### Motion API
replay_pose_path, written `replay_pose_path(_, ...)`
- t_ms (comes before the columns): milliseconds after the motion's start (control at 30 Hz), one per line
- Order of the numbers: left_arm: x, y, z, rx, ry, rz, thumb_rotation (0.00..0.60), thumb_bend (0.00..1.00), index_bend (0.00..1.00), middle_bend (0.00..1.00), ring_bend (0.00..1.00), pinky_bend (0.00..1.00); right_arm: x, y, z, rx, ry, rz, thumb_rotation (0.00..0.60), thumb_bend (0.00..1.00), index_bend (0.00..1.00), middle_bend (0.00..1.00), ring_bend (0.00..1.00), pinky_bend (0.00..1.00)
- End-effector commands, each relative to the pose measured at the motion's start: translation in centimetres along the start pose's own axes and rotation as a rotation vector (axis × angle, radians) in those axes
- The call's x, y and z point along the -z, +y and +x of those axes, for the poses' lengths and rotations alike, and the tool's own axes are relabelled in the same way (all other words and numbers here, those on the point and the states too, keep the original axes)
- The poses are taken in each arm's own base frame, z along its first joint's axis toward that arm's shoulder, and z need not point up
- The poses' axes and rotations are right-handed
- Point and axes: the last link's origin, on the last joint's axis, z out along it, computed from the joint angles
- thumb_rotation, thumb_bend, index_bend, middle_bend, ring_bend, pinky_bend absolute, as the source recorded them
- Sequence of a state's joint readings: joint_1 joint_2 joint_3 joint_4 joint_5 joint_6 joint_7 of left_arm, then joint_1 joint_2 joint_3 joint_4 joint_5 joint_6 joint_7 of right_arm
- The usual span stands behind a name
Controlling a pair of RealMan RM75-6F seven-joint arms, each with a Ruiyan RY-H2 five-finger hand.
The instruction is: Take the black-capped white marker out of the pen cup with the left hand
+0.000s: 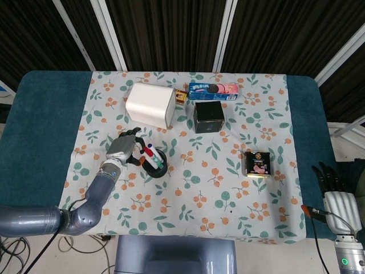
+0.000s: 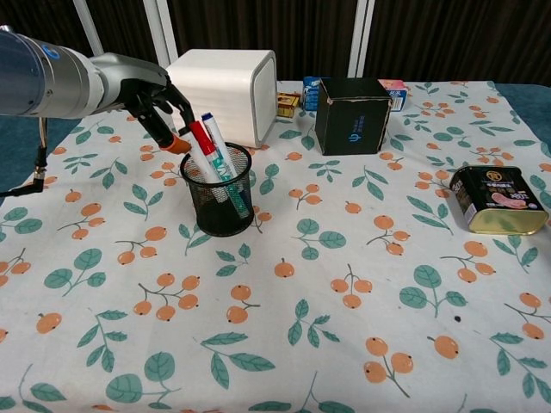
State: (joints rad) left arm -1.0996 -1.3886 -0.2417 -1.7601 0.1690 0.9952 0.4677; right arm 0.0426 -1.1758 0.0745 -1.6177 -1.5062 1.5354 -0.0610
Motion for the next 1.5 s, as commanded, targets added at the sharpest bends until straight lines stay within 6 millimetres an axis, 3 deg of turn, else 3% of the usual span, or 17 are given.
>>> replay_pose_path(33,0.1,0.0,0.0,0.002,-0.005,0.000,0.600,0.40,0.53,0.05,0.00,0.00,0.0,0.0,0.0,-0.001,-0.001,-0.002,0.600,0.18,0.09,0.00,0.03,0.21)
replay_pose_path(267,1.6,1.0,0.9,0.023,-0.003,-0.048,0.600,0.42,0.54,0.06,0.00,0.00,-0.1,0.1,0.0,0.000,0.001,-0.003,0.600,0.18,0.09,0.00,0.03,0.21)
replay_pose_path(667,7.5,1.4,5.2,0.009,0.072,-0.131,0.600,0.44,0.54,0.06,0.00,0.00,0.0,0.0,0.0,0.006,-0.002,0.002,0.600,0.18,0.09,0.00,0.03,0.21)
replay_pose_path(933,9.3,-1.2,7.7,0.021,0.172,-0.161,0.600,0.44,0.55,0.06,0.00,0.00,0.0,0.0,0.0,0.009,0.000,-0.002,0.600,0.18,0.09,0.00,0.03,0.21)
replay_pose_path(1167,9.3,-5.1,7.9,-0.016,0.265,-0.163,0.600,0.44,0.54,0.06,0.00,0.00,0.0,0.0,-0.1,0.015,0.000,-0.003,0.600,0.18,0.09,0.00,0.03,0.21)
replay_pose_path(1500,8.5,-8.2,6.8,0.095,0.060,-0.145,0.600,0.44,0.54,0.06,0.00,0.00,-0.1,0.0,-0.1,0.019,0.010,-0.006,0.600,0.18,0.09,0.00,0.03,0.21)
